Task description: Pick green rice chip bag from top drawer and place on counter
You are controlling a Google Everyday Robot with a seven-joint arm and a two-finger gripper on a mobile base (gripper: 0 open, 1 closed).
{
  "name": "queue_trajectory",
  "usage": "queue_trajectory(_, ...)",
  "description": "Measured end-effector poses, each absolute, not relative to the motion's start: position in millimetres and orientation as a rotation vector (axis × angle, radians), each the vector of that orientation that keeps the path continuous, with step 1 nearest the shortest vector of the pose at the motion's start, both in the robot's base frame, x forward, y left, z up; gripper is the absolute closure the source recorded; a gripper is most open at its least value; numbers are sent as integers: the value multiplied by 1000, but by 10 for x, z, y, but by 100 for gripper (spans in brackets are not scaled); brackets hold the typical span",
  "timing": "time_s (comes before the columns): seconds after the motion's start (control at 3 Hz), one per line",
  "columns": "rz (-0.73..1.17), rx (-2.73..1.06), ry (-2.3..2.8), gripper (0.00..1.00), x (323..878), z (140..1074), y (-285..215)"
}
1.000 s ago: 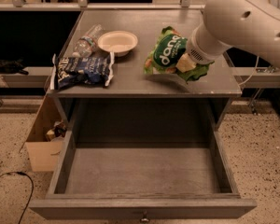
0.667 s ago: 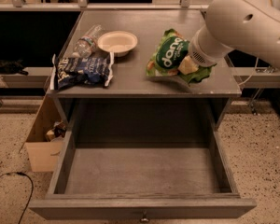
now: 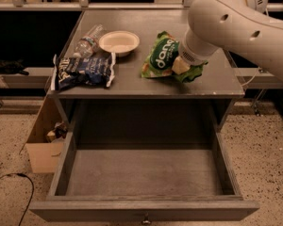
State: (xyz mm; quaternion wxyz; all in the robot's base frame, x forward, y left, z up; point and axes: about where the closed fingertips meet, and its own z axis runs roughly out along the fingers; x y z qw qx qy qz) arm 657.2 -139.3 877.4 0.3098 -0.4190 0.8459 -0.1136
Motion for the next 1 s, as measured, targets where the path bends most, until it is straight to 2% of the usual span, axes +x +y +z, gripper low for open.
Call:
queue_trajectory(0.33, -308, -1119, 2234, 86, 6623, 8753, -1357)
queue_trajectory(1.0, -308, -1119, 2234, 42, 6623, 8753, -1357)
